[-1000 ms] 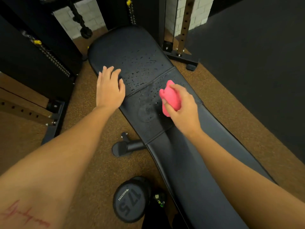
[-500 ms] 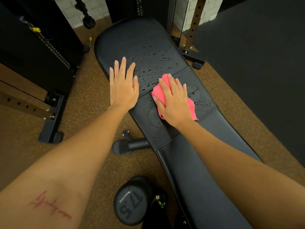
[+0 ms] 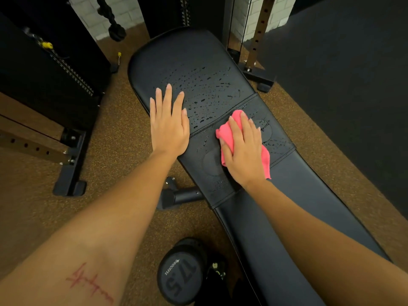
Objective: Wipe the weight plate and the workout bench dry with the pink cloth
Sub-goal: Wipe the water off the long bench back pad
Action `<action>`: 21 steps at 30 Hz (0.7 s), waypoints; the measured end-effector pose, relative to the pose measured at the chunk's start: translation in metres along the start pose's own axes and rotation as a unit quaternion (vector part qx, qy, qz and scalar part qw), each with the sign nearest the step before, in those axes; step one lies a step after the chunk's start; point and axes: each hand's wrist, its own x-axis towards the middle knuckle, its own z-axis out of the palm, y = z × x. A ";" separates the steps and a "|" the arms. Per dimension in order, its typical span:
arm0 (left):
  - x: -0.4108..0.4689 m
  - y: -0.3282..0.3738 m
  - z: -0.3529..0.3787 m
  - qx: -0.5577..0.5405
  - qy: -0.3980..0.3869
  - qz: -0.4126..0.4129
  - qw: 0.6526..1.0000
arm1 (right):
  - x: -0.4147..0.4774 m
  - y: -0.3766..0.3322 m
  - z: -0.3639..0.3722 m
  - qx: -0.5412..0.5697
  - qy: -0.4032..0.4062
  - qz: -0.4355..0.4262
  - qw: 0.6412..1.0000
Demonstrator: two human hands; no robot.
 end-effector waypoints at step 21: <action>0.000 -0.001 0.001 0.015 0.001 -0.003 1.000 | -0.057 0.001 0.000 -0.019 -0.061 -0.101 0.993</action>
